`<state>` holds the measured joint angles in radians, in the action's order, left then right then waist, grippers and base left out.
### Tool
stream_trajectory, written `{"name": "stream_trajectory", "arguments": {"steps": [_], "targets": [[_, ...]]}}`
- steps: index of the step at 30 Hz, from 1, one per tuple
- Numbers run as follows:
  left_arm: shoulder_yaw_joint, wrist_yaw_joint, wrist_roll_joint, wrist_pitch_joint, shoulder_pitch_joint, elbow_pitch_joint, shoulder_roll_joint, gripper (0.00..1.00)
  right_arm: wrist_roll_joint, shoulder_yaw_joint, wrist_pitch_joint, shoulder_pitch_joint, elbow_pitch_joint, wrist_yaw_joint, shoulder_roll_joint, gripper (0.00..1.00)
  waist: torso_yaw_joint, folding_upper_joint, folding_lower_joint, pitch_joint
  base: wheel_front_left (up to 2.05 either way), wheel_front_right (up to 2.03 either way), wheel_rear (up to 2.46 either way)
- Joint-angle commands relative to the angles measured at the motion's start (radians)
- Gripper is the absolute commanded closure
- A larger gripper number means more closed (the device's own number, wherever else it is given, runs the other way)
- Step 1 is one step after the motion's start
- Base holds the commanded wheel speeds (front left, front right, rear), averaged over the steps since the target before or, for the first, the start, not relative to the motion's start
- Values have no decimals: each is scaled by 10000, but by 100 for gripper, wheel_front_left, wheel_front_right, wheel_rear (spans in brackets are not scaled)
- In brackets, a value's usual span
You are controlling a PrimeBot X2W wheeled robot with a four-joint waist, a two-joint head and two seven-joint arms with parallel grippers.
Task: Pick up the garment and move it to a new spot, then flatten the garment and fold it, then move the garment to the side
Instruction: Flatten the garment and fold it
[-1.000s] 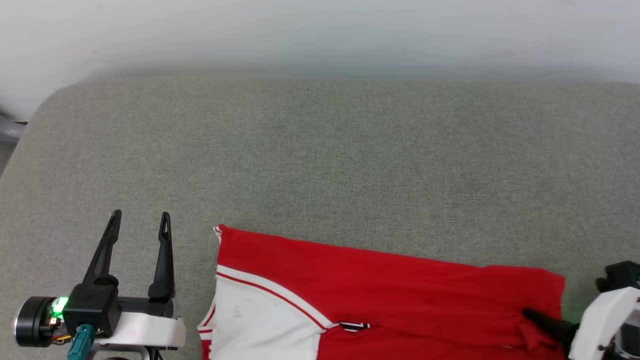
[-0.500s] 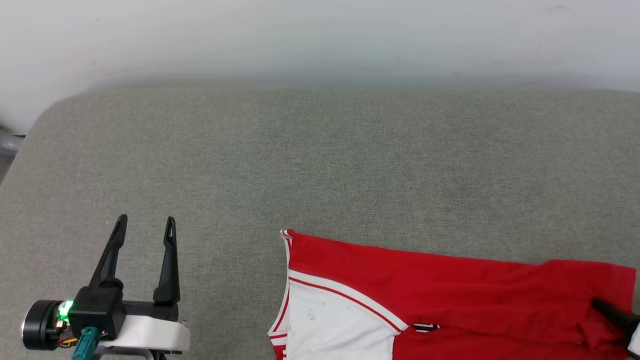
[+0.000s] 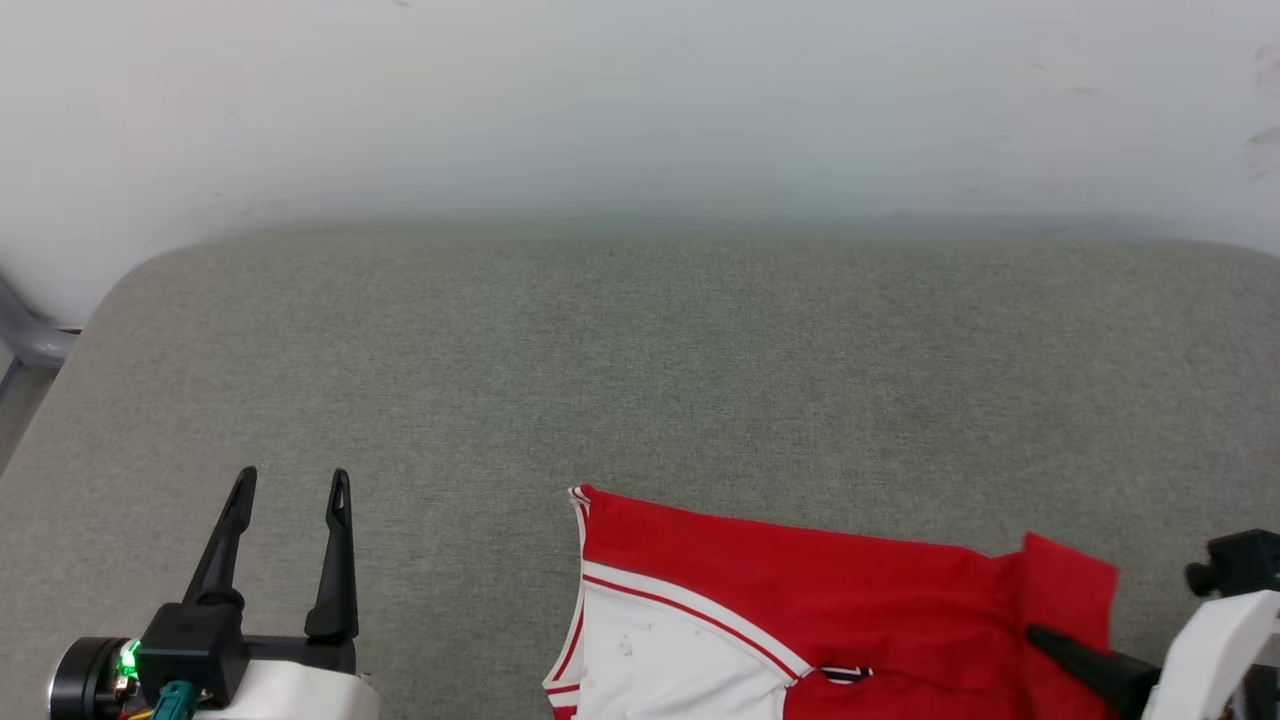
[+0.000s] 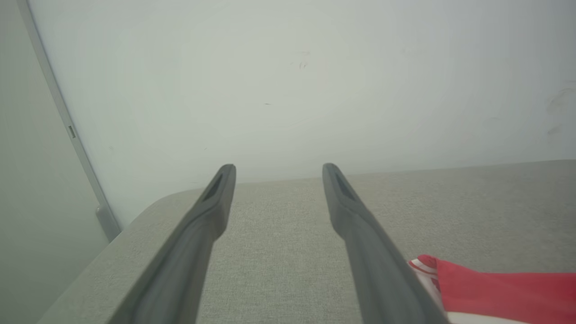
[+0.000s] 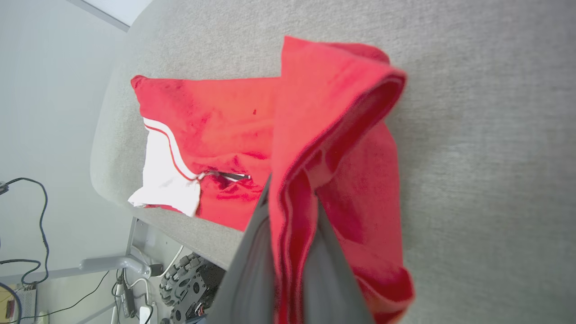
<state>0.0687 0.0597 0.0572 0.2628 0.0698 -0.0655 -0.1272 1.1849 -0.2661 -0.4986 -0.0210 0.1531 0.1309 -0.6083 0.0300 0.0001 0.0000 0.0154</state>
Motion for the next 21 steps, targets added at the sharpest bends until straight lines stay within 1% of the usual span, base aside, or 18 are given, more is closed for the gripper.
{"name": "stream_trajectory", "arguments": {"steps": [1, 5, 11, 14, 17, 19, 21], "targets": [[32, 19, 38, 25, 107, 2, 9, 0, 55, 25, -90, 96, -151, -5, 157, 100, 42, -1, 0, -60, 0, 0, 0], [94, 118, 24, 25, 128, -4, 58, 0, 150, 42, -641, 205, -765, -5, 951, 100, 142, -1, 0, -142, 0, 0, 0], [158, 208, -42, 26, 91, -35, 132, 0, 142, 162, -1354, -124, -1090, -5, 2662, 100, 401, -1, 0, -99, 0, 0, 0], [205, 270, -49, 25, 60, -32, 150, 0, 43, 273, -1639, -340, -985, -5, 3586, 100, 560, -1, 0, -65, 0, 0, 0], [250, 305, -60, 25, 32, -21, 154, 0, -335, 382, -1881, -588, -705, -5, 4477, 100, 719, -1, 0, -33, 0, 0, 0], [246, 331, -78, 25, -20, 2, 172, 0, -743, 442, -1986, -779, -486, -5, 4903, 100, 839, -1, 0, -17, 0, 0, 0], [264, 345, -74, 25, -74, 24, 197, 0, -1259, 457, -2064, -955, -219, -5, 5166, 100, 970, -1, 0, -10, 0, 0, 0]]}}
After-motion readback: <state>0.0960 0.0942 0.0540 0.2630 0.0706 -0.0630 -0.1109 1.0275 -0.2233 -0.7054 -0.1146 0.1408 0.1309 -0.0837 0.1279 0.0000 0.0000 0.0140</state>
